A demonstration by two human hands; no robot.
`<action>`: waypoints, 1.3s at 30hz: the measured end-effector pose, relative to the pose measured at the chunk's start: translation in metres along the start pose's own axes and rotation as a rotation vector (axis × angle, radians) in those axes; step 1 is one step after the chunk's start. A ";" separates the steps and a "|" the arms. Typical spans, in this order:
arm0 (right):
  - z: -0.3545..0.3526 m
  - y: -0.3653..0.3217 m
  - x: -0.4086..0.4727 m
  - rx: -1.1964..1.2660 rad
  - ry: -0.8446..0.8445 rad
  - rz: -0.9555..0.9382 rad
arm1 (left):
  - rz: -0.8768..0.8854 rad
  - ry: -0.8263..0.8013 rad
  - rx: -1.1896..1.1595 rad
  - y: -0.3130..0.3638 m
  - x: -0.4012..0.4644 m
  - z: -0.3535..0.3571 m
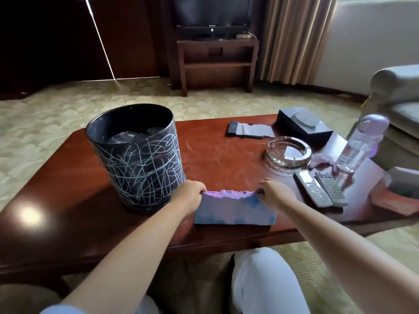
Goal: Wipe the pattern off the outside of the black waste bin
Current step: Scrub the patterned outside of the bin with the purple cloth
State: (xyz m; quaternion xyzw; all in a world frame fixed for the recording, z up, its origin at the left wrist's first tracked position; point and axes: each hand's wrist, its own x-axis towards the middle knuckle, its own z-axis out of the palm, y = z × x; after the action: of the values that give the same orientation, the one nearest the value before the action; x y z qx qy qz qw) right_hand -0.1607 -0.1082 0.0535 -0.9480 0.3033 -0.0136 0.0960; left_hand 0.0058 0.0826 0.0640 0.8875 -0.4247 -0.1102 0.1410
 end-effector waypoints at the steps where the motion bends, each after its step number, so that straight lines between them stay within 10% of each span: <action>1: 0.003 -0.001 0.003 0.047 -0.016 0.020 | -0.004 0.025 -0.027 0.001 0.004 0.001; 11: -0.015 -0.063 0.013 0.817 -0.263 0.061 | 0.066 0.274 -0.597 0.033 0.010 -0.019; 25: -0.044 -0.139 -0.006 1.307 -0.088 0.049 | -0.067 0.525 -0.719 0.012 -0.028 -0.070; 39: -0.056 -0.158 -0.012 1.511 -0.524 0.021 | -0.392 0.574 -0.974 -0.007 -0.056 -0.084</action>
State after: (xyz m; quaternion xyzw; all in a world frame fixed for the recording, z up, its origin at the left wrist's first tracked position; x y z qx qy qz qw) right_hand -0.0853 0.0152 0.1383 -0.5962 0.1885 0.0086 0.7804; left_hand 0.0033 0.1436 0.1448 0.7767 -0.0984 -0.0719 0.6179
